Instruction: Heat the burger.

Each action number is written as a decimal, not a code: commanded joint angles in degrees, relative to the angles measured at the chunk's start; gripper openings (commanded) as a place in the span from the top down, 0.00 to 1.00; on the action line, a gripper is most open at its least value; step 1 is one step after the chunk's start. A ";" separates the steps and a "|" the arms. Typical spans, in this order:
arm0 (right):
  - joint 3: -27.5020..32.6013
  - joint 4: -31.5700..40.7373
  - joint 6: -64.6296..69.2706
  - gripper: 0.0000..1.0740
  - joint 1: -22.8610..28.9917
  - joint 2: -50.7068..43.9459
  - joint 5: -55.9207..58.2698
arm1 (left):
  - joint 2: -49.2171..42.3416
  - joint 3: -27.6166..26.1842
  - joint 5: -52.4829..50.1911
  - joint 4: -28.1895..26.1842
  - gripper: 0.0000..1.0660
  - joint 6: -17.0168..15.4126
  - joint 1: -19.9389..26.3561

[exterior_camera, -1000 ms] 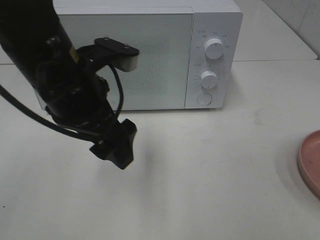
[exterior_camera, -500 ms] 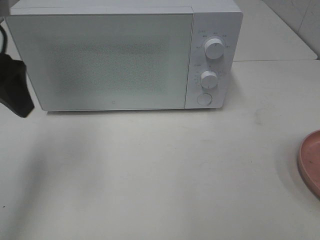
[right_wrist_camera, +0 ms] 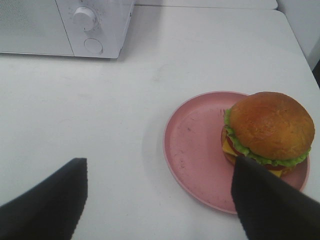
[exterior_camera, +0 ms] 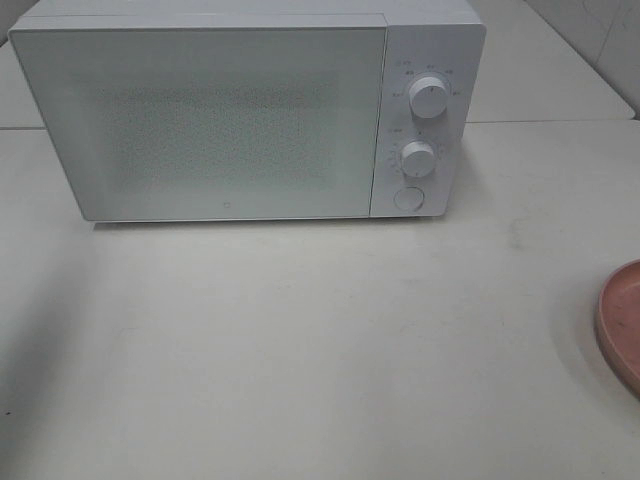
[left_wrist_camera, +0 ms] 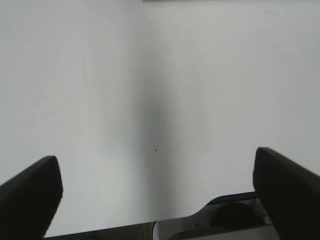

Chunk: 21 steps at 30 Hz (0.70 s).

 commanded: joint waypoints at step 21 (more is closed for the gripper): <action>-0.06 0.11 -0.23 0.29 -0.46 -1.55 -0.57 | -35.70 31.74 -1.78 5.56 0.08 -3.78 0.40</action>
